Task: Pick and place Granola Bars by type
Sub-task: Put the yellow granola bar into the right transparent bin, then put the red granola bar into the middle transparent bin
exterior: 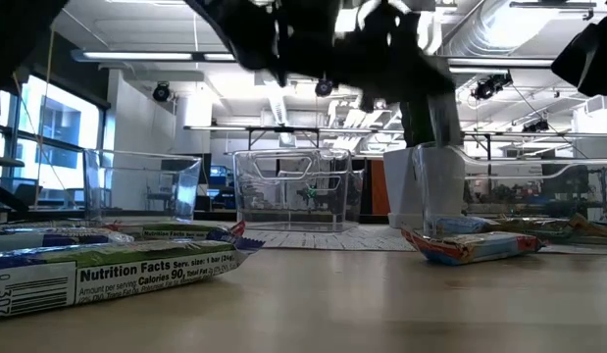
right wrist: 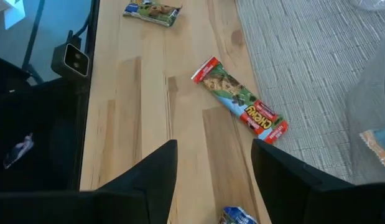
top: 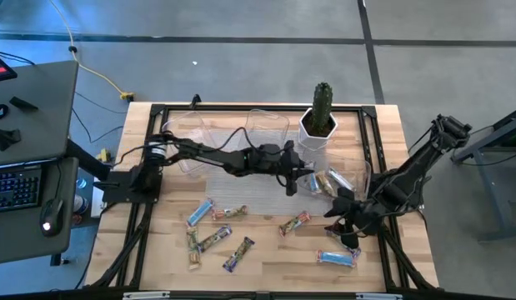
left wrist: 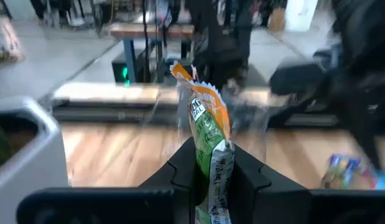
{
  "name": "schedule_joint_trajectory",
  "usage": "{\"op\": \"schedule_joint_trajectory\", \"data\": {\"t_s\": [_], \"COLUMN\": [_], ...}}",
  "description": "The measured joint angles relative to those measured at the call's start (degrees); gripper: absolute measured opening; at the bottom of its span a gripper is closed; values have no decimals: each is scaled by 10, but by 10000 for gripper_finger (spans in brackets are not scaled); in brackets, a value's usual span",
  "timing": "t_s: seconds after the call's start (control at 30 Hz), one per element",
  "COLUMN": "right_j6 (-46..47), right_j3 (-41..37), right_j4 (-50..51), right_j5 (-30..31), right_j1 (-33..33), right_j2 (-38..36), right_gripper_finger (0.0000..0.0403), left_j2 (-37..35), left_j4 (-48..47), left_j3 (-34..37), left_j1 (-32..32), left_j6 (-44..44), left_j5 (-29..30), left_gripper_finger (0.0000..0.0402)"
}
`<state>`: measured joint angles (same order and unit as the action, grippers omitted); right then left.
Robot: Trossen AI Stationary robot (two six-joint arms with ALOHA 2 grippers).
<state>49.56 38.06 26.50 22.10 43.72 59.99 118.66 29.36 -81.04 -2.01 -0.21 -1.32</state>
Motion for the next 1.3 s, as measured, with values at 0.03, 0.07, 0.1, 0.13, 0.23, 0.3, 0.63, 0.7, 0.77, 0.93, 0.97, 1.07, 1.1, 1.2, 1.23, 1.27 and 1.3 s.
{"op": "schedule_joint_trajectory", "data": {"t_s": [0.03,0.07,0.1,0.13,0.23,0.3,0.63,0.7,0.77,0.93,0.97,1.07,1.1,1.2,1.23,1.27,1.3], "right_j6": [0,0,0,0,0,0,-41,-65,-99,-155,-157,-177,-193,-265,-296,-331,-368], "right_j3": [0,0,0,0,0,0,0,0,0,0,0,0,0,0,0,0,0], "right_j4": [0,-1,-3,-4,-3,-3,-3,-4,-6,-20,-28,-69,-87,-163,-200,-237,-278], "right_j5": [-1,-2,-4,-5,-6,-7,29,65,81,68,69,70,67,64,59,48,34], "right_j1": [1,1,1,1,1,1,1,1,1,0,-2,-11,-15,-33,-41,-51,-62], "right_j2": [0,0,0,0,0,0,0,3,8,30,35,59,70,114,132,152,173], "right_gripper_finger": [188,189,189,190,189,188,189,190,189,189,190,189,188,189,189,189,189], "left_j2": [10,19,25,28,34,34,34,24,5,-77,-96,-172,-197,-273,-295,-317,-336], "left_j4": [2,8,6,2,6,7,13,20,34,33,30,-13,-28,-107,-133,-164,-188], "left_j3": [1,0,0,0,0,0,0,0,-8,-19,-19,-19,-19,-19,-20,-19,-19], "left_j1": [0,0,1,1,1,1,1,1,2,3,3,1,1,1,2,2,2], "left_j6": [0,1,4,9,13,13,16,15,15,4,-8,-65,-75,-64,-51,-43,-37], "left_j5": [1,3,12,28,62,66,73,74,70,11,-1,-52,-67,-89,-89,-90,-91], "left_gripper_finger": [49,49,49,49,49,53,164,178,184,186,186,186,186,186,186,186,186]}}
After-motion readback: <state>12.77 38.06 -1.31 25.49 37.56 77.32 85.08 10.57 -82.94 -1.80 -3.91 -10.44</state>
